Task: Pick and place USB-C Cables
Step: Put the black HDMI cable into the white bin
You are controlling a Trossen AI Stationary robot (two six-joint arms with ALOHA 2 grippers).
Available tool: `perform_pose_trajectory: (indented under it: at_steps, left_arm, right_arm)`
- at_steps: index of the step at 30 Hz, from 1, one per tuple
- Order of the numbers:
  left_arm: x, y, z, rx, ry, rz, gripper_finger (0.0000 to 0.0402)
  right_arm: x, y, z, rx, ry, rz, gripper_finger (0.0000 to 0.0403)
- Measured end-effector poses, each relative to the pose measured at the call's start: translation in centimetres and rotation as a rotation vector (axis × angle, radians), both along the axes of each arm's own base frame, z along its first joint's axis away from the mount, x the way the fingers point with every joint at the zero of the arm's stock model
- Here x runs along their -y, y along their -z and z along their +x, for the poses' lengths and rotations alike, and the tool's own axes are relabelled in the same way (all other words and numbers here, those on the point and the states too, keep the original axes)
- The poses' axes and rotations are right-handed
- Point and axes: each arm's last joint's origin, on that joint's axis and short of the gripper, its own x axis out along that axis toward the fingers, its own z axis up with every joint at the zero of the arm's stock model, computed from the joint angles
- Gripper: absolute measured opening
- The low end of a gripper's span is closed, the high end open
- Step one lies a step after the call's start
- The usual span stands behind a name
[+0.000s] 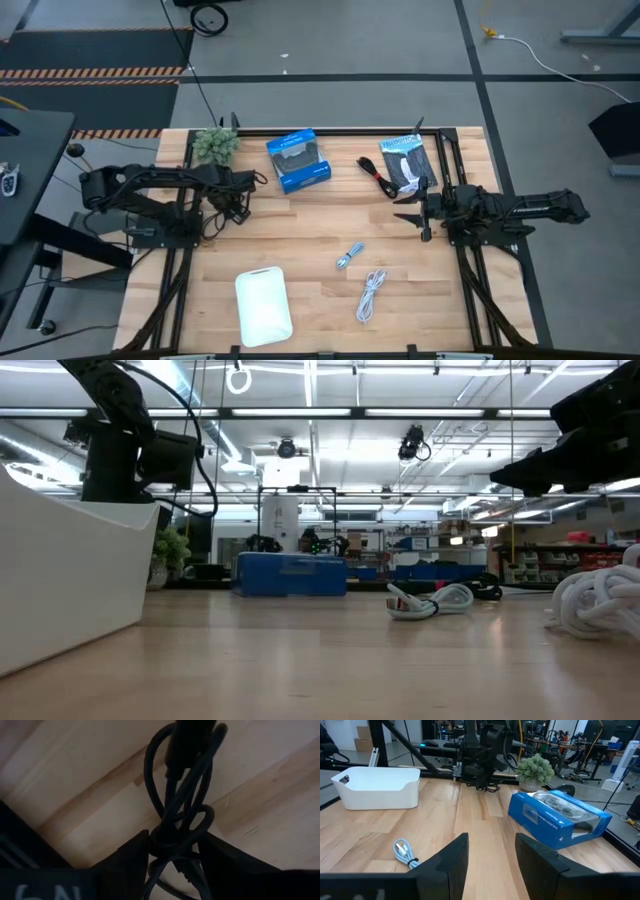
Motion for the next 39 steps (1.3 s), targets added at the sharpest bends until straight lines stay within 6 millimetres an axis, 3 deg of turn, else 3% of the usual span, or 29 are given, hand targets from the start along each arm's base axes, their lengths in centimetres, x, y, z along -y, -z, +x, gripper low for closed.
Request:
perform_pose_trajectory:
  at_steps: [15,22,27,32,36,39]
  left_arm:
    - [0.0,-0.6,0.7,0.034,0.065,-0.022,0.0133]
    - [0.1,-3.4,3.0,0.132,0.138,0.028,0.0131]
    - [1.0,-7.3,4.9,0.197,0.237,0.045,0.0131]
    - [4.0,-12.5,7.3,0.388,0.532,-0.04,0.0131]
    - [8.3,-16.4,8.4,0.57,0.818,-0.1,0.0131]
    - [11.7,-18.3,8.8,0.707,0.975,-0.107,0.0131]
  right_arm:
    - [0.0,0.0,0.0,0.0,0.001,0.0,0.0169]
    - [0.0,0.0,0.0,0.0,0.001,0.0,0.0169]
    - [0.0,0.0,0.0,0.0,0.002,0.0,0.0169]
    - [0.0,0.0,0.0,0.0,0.002,0.0,0.0169]
    - [0.0,0.0,0.0,0.0,0.002,0.0,0.0169]
    - [0.0,0.0,0.0,0.0,0.001,0.0,0.0169]
